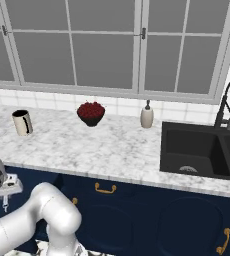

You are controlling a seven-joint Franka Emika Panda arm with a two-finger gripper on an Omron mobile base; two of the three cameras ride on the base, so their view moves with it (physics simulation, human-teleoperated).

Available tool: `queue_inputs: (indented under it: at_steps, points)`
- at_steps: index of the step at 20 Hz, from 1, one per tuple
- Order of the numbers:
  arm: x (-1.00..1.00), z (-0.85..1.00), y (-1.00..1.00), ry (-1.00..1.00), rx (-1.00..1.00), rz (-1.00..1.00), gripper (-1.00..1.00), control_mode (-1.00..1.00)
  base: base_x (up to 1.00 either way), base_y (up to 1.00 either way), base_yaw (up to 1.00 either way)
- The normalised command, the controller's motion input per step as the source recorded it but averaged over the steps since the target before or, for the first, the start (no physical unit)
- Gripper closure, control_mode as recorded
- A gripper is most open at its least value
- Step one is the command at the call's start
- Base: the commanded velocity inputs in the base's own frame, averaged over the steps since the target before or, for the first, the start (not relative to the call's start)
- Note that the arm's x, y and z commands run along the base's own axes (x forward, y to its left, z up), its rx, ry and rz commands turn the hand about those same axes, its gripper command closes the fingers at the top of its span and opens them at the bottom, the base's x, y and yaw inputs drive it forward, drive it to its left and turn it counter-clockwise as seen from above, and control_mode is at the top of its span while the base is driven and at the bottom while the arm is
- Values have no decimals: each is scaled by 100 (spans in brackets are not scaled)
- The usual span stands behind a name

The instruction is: Pick the tongs from the drawer and place it on the counter.

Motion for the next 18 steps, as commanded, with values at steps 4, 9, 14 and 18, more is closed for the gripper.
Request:
queue_inputs:
  at_steps: [4,9,14,18]
  points:
    - [-39,54,0,10,7,-7,100,-100,0,0,0]
    - [-67,69,0,0,1,-8,100,-100,0,0,0]
    - [-63,82,0,0,0,-6,100,-100,0,0,0]
    - [-39,72,-16,-12,-2,0,100,-100,0,0,0]
